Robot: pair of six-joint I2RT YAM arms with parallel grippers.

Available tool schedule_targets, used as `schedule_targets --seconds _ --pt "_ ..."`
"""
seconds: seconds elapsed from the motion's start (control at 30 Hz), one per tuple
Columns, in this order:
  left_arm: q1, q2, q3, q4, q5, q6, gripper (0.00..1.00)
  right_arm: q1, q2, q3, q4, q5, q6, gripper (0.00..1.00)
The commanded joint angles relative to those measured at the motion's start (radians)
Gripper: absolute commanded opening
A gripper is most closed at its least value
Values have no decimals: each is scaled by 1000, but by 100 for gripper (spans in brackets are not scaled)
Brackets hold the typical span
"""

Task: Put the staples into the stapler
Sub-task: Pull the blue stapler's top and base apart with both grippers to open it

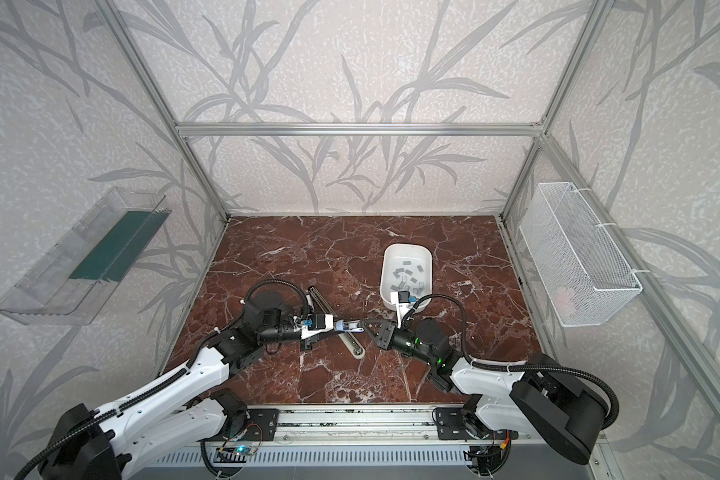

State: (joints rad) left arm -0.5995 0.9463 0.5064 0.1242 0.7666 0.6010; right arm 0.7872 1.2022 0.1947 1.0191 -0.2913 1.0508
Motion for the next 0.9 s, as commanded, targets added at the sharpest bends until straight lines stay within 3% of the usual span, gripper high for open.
schedule_targets --seconds 0.0,0.23,0.3,0.4,0.87 --pt "26 -44 5 150 80 -45 0 -46 -38 -47 -174 51 -26 0" --pt "35 -5 -6 210 -73 -96 0 -46 -212 -32 -343 54 -64 0" --pt "36 9 -3 213 -111 -100 8 -40 -257 -14 -395 51 -82 0" --pt "35 30 -4 230 -147 -109 13 -38 -280 -12 -397 43 -77 0" --pt "68 217 -36 337 -223 -101 8 -40 -281 -20 -354 50 -53 0"
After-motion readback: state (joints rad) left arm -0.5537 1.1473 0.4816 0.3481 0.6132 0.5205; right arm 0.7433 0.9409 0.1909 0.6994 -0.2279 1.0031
